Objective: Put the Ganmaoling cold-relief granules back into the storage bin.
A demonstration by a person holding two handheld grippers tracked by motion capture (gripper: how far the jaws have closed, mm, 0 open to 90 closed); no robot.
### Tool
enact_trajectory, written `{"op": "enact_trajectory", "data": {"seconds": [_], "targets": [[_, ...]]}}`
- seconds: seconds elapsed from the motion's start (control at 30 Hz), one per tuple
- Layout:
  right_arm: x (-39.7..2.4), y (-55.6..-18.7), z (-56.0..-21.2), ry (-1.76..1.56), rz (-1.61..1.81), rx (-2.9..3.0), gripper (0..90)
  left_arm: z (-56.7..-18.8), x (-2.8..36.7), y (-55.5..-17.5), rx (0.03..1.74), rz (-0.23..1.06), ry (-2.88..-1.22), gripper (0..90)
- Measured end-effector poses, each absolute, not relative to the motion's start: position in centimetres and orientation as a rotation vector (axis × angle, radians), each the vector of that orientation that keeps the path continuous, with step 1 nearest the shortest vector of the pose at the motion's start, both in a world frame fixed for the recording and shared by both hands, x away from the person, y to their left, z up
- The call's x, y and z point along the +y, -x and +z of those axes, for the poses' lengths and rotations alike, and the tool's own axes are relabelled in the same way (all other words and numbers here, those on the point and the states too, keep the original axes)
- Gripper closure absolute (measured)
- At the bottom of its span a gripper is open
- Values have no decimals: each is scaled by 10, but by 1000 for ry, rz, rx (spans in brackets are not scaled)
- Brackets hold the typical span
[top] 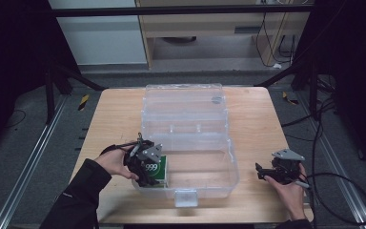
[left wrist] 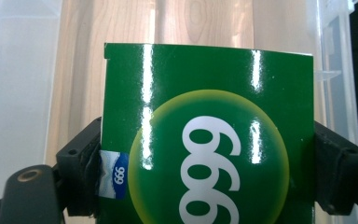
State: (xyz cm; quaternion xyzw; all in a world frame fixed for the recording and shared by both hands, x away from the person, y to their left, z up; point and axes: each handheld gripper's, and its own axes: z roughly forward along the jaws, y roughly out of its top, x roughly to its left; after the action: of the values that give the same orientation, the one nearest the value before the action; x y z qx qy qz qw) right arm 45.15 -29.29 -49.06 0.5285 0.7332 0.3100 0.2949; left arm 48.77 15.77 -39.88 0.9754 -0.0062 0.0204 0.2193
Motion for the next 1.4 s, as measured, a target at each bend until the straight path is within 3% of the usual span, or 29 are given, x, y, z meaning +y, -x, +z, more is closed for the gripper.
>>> {"op": "enact_trajectory", "data": {"seconds": [1.13,1.4], "targets": [[-292,-451,-491,-1407,821,1959,19,-398,158,-488,-30,51,-2700,130],[-293,-451,-491,-1405,824,1954,18,-375,167,-487,-7,94,-2604,152]]}}
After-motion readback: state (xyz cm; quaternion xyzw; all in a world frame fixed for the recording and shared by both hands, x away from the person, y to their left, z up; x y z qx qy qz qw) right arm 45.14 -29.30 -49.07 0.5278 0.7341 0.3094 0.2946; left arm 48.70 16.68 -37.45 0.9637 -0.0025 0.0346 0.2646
